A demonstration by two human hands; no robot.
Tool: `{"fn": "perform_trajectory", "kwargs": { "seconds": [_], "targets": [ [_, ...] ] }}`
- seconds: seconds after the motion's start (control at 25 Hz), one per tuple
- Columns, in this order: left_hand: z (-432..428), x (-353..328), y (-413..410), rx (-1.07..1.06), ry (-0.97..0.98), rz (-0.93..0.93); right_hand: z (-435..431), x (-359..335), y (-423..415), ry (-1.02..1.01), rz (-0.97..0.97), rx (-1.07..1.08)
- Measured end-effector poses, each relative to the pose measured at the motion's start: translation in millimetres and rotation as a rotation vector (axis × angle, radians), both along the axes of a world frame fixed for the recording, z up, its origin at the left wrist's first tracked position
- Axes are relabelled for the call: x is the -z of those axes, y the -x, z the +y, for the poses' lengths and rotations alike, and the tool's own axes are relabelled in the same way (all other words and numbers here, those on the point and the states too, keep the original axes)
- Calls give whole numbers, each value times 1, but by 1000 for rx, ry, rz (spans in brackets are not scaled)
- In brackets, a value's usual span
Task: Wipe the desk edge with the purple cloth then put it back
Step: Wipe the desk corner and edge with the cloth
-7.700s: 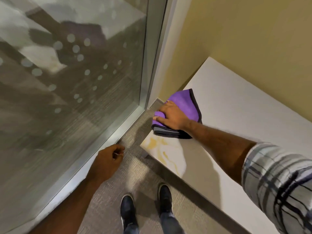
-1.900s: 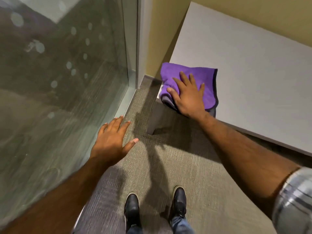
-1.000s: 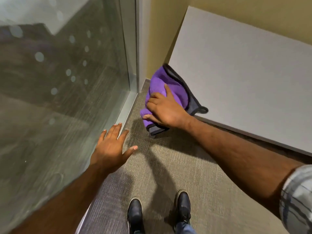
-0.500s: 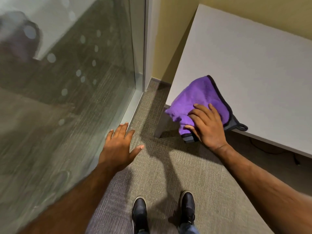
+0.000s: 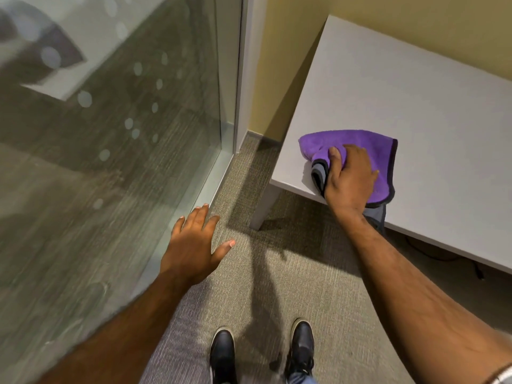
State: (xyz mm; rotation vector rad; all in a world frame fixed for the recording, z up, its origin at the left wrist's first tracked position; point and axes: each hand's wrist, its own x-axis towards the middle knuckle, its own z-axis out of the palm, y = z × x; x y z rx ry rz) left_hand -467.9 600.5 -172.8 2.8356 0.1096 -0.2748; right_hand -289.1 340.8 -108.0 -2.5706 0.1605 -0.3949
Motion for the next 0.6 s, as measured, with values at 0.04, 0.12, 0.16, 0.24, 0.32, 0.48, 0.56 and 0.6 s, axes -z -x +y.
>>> {"fn": "perform_trajectory", "kwargs": {
  "seconds": [0.04, 0.12, 0.16, 0.24, 0.32, 0.48, 0.56, 0.6],
  "targets": [
    [-2, 0, 1, -9, 4, 5, 2, -1, -10, -17, 36, 2],
    [-6, 0, 2, -21, 11, 6, 10, -7, -40, -56, 87, 14],
    [-8, 0, 1, -20, 11, 6, 15, -10, -57, -56, 114, 16],
    [-10, 1, 0, -10, 8, 4, 26, -14, -83, -24, 150, -36],
    [-12, 2, -3, 8, -5, 13, 38, -16, -97, -16, 147, -157],
    [-16, 4, -13, 57, -58, 19, 58, -17, -87, 84, 143, -521],
    [-20, 4, -20, 69, -71, 15, 67, -18, -66, 169, 176, -747],
    [-22, 3, -24, 71, -70, 12, 69, -18, -53, 223, 198, -844]
  ]
}}
